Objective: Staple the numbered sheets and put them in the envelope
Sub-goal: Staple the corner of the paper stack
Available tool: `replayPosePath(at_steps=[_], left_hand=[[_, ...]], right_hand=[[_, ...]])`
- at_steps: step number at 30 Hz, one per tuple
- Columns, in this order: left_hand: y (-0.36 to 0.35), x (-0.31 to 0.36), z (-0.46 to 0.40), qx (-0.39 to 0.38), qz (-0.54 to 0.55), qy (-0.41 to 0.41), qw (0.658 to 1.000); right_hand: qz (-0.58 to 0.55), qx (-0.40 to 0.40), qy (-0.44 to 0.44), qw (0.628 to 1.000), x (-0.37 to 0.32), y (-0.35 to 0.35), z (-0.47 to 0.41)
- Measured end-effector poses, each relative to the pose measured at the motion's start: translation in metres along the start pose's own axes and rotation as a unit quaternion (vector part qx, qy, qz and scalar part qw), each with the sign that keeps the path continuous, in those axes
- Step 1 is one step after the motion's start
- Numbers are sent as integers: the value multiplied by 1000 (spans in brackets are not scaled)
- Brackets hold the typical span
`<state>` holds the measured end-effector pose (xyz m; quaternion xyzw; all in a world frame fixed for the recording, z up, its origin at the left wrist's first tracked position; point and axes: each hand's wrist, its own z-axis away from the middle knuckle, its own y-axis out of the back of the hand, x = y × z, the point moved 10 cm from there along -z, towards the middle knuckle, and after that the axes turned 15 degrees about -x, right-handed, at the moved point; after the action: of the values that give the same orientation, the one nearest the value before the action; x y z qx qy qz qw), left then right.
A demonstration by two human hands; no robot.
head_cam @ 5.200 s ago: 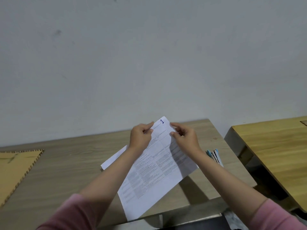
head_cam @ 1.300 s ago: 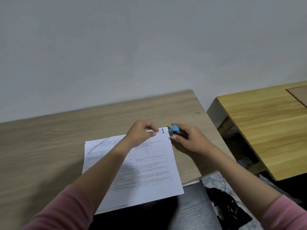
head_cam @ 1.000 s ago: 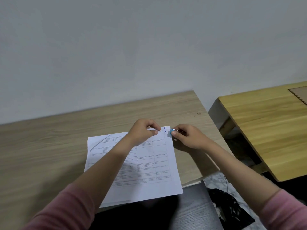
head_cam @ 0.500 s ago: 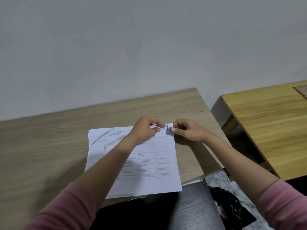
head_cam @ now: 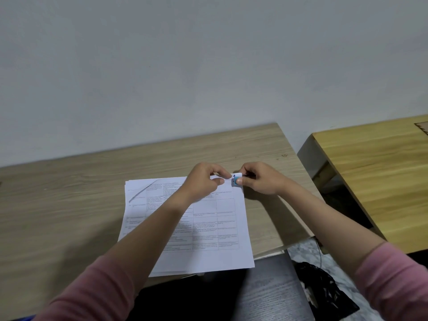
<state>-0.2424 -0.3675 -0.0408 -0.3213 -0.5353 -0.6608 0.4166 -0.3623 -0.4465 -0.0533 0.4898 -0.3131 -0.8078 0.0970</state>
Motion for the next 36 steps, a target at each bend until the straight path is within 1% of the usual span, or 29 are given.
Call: replayPosePath(at_steps=[3,7,9,11,13,15,18,20,23,25,26,28,30,33,36], left_hand=[[0,-2,0,-1,5,0,1000],[1,-5,0,1,-11,7,1000],[5,-9,1,6,-13,12,1000],[12,-15,1,14,-13,18,1000],[20,-24,0,25,-9,23,999],[30,-34,-2,37,-23,33,999],[43,-52,-5,62,-63,65,994],[51,-57,-7,90,-93,72,989],[57,-46,-12,124,-216,53,967],[51,-41,-19,98,-289,47,951],[45,-41,-21,72,-322,48,943],[31,-43,-24,28,-374,54,926],[23,-45,-18,23,-381,50,923],[24,-44,7,55,-334,32,940],[43,-52,54,118,-221,34,967]], right_hand=[[12,22,-6,1000,0,0,0],[-21,42,-14,999,2,-4,4],[-16,56,-31,998,4,-5,9],[24,104,-58,993,10,-4,21],[64,181,-85,978,19,-1,39],[87,238,-110,961,29,0,58],[146,279,-145,938,38,3,76],[183,306,-167,919,39,7,85],[184,332,-231,896,46,9,96],[184,352,-250,883,45,5,101],[189,364,-239,880,39,1,101],[207,385,-184,880,19,-10,98],[218,376,-125,892,-5,-26,89],[211,317,-69,922,-36,-50,66],[197,262,-35,944,-68,-71,37]])
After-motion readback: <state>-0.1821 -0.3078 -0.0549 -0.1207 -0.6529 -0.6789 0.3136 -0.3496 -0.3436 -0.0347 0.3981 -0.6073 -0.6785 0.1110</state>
